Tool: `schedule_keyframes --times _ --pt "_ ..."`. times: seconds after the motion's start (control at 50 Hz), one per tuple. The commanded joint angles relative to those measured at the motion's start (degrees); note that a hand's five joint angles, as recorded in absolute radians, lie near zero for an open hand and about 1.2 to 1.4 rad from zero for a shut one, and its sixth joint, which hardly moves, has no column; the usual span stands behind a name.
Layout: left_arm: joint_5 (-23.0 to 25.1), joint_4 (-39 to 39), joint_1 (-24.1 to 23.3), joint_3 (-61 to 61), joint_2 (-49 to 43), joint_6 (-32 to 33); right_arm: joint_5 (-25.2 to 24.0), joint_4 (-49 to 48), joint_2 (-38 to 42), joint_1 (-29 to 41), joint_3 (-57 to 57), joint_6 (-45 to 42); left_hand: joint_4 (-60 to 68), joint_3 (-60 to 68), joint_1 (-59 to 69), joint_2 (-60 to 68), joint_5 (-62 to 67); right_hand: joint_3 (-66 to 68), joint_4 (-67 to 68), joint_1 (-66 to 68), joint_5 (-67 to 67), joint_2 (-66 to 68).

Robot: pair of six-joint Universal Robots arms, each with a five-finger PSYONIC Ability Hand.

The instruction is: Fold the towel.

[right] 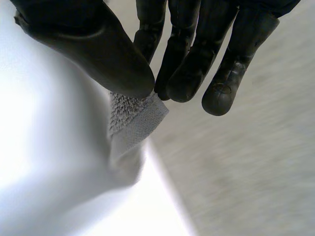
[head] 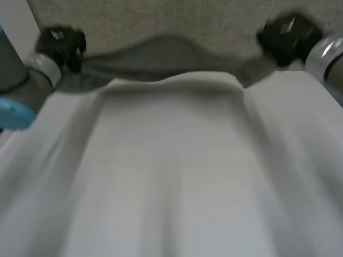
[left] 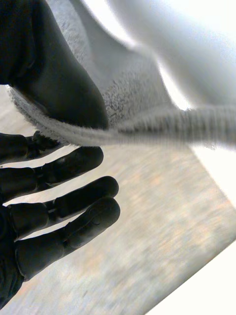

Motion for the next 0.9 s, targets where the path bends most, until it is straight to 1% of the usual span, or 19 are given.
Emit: schedule_keyframes --times 0.02,0.1,0.16,0.2,0.26,0.3,0.32,0.36,0.42,0.46,0.5,0.52,0.56,0.64,0.74,0.8,0.82,0.88,0.9 --pt "0.95 10.1 0.09 -20.28 2.12 9.37 -0.52 5.67 2.7 -0.51 14.47 -13.49 -7.0 -8.79 -2.7 -7.02 -15.82 2.98 3.42 2.27 1.4 14.51" --pt "2.88 16.06 0.26 -32.37 5.27 17.08 -0.52 4.52 1.47 -2.27 19.16 -13.41 -7.0 -8.79 -2.7 -7.02 -15.82 2.98 3.42 2.27 1.4 14.51" --pt "4.37 18.62 0.96 -38.62 8.34 20.78 -0.96 3.64 -2.75 -4.21 23.64 -13.32 -7.0 -8.79 -2.7 -7.02 -15.82 2.98 3.42 2.27 1.4 14.51" --pt "4.81 19.15 1.66 -41.26 10.62 21.84 -1.31 3.55 -8.35 -6.04 28.71 -13.06 -7.0 -8.79 -2.7 -7.02 -15.82 2.98 3.42 2.27 1.4 14.51" --pt "5.17 19.16 3.16 -46.18 16.41 22.29 -1.4 3.9 -11.01 -7.19 30.76 -12.8 -7.0 -8.79 -2.7 -7.02 -15.82 2.98 3.42 2.27 1.4 14.51" --pt "5.26 19.16 4.04 -48.67 19.34 22.12 -1.57 4.17 -16.69 -9.38 34.69 -12.45 -7.0 -8.79 -2.7 -7.02 -15.82 2.98 3.42 2.27 1.4 14.51" --pt "5.26 19.16 4.65 -51.1 22.3 22.12 -1.57 4.17 -16.72 -9.39 34.71 -12.44 -7.0 -8.79 -2.7 -7.02 -15.82 2.98 3.42 2.27 1.4 14.51" --pt "5.35 19.16 5.27 -53.48 25.64 22.2 -2.97 5.13 -23.72 -12.19 37.95 -11.92 -7.0 -8.79 -2.7 -7.02 -15.82 2.98 3.42 2.27 1.4 14.51" --pt "6.92 19.16 6.06 -58.31 33.02 22.12 -4.12 5.84 -26.92 -14.23 38.93 -11.65 -7.0 -8.79 -2.7 -7.02 -15.82 2.98 3.42 2.27 1.4 14.51" --pt "8.77 19.24 6.59 -60.44 36.39 22.12 -7.62 7.94 -31.55 -18.51 39.28 -11.65 -7.0 -8.79 -2.7 -7.02 -15.82 2.98 3.42 2.27 1.4 14.51" --pt "12.27 19.33 7.46 -63.86 40.33 22.12 -9.38 9.08 -32.71 -19.92 39.2 -11.65 -7.0 -8.79 -2.7 -7.02 -15.82 2.98 3.42 2.27 1.4 14.51" --pt "12.29 19.33 7.47 -63.87 40.35 22.12 -11.14 10.22 -33.15 -21.16 38.93 -11.74 -7.0 -8.79 -2.7 -7.02 -15.82 2.98 3.42 2.27 1.4 14.51" --pt "14.83 19.42 7.38 -65.88 41.84 22.2 -12.63 11.1 -33.25 -22.39 38.41 -11.91 -7.0 -8.79 -2.7 -7.02 -15.82 2.98 3.42 2.27 1.4 14.51" --pt "15.63 20.12 7.12 -66.24 41.14 22.2 -13.88 11.37 -31.75 -23.02 37.61 -11.74 -7.0 -8.79 -2.7 -7.02 -15.82 2.98 3.42 2.27 1.4 14.51" --pt "14.84 22.32 6.85 -62.82 32.44 22.73 -12.65 11.2 -23.4 -21.87 35.24 -11.74 -7.0 -8.79 -2.7 -7.02 -15.82 2.98 3.42 2.27 1.4 14.51" --pt "13.26 22.32 6.15 -55.73 22.63 22.82 -8.54 11.11 -14.82 -18.11 31.3 -11.3 -7.0 -8.79 -2.7 -7.02 -15.82 2.98 3.42 2.27 1.4 14.51" --pt "13.26 22.32 6.15 -55.7 22.59 22.82 -8.52 11.11 -14.79 -18.09 31.29 -11.3 -7.0 -8.79 -2.7 -7.02 -15.82 2.98 3.42 2.27 1.4 14.51" --pt "10.71 22.06 5.02 -46.94 12.87 22.82 -3.26 9.27 -6.29 -12.05 25.24 -9.82 -7.0 -8.79 -2.7 -7.02 -15.82 2.98 3.42 2.27 1.4 14.51" --pt "10.71 22.06 5.01 -46.91 12.84 22.82 -3.24 9.27 -6.26 -12.03 25.22 -9.81 -7.0 -8.79 -2.7 -7.02 -15.82 2.98 3.42 2.27 1.4 14.51"
